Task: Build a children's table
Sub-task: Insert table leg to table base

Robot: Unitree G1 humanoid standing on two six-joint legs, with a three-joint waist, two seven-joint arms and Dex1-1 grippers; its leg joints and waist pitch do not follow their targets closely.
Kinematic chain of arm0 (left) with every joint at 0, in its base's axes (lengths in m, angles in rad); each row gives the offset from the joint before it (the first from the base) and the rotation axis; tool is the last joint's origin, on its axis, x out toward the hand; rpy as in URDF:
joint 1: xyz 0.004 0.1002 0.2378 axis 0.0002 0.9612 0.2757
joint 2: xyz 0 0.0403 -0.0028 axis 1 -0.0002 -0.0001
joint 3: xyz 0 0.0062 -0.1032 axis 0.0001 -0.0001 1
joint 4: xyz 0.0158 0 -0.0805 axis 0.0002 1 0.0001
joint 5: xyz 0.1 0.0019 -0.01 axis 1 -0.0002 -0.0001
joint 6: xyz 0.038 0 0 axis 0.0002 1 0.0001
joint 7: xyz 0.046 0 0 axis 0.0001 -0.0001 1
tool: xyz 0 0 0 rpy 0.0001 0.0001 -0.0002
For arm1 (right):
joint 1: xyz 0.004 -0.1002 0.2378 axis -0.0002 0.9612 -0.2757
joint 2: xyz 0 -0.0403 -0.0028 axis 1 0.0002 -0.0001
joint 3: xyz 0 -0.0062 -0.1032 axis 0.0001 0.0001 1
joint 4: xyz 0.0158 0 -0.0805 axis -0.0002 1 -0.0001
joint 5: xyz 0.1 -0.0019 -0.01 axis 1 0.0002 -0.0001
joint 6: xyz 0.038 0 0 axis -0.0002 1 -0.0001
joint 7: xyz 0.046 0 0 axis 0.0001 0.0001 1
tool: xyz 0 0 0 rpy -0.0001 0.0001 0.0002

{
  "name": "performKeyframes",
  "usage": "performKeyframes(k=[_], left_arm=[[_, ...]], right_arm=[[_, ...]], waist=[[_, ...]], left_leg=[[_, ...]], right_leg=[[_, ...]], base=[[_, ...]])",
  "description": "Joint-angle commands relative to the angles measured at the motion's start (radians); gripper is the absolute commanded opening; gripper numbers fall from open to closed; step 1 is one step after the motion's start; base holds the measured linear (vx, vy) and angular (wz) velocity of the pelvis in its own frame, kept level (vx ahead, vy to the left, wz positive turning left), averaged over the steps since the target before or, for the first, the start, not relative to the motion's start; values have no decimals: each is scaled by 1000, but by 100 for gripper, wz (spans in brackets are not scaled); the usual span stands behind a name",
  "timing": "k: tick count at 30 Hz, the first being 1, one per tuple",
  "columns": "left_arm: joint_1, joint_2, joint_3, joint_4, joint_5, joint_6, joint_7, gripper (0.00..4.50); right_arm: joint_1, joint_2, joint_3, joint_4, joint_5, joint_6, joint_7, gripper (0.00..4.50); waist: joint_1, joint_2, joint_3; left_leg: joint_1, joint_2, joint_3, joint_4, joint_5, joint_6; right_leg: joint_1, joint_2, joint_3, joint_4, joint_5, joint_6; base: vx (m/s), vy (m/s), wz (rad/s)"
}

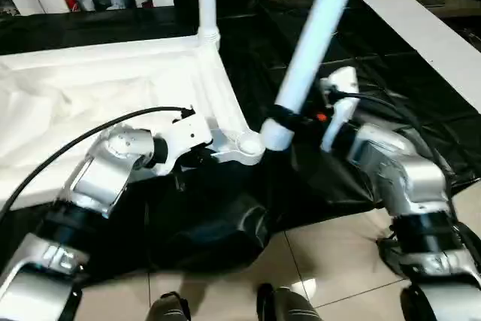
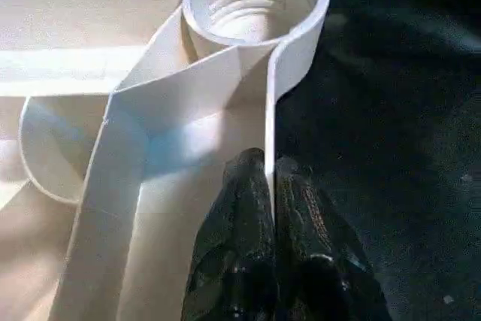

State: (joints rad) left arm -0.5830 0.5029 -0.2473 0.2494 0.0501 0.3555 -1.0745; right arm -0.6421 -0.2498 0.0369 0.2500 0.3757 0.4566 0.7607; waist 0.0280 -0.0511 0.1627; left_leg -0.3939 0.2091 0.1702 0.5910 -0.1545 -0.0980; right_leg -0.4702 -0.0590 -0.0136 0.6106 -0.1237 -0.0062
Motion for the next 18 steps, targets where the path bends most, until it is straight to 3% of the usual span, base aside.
performKeyframes(k=[1, 9, 15, 18], left_arm=[[39, -17, -6, 22, -44, -14, -15, 0], [50, 2, -26, 47, -23, -30, -29, 0], [41, -2, -28, 70, 3, -80, 13, 0], [26, -12, -14, 89, -19, -76, 8, 57]], right_arm=[[-24, 5, 23, 27, -19, -33, 33, 185], [-104, 20, 88, 171, -78, -114, 104, 185], [-129, 18, 91, 232, -100, -157, 119, 185], [-138, 17, 86, 253, -105, -174, 124, 185]], waist=[[3, -7, -91], [-1, -11, -87], [0, -9, -89], [1, -9, -86]], left_leg=[[11, -4, 14, -62, -174, 44], [12, -1, 13, -65, -192, 36], [14, 0, 14, -65, -184, 39], [17, -1, 14, -66, -214, 36]], right_leg=[[73, -45, 24, -65, -303, -193], [71, -47, 25, -69, -359, -172], [71, -46, 26, -66, -329, -179], [69, -46, 27, -73, -377, -171]], base=[[0, 0, 0], [0, 0, 0], [0, 0, 0], [0, 0, 0]])
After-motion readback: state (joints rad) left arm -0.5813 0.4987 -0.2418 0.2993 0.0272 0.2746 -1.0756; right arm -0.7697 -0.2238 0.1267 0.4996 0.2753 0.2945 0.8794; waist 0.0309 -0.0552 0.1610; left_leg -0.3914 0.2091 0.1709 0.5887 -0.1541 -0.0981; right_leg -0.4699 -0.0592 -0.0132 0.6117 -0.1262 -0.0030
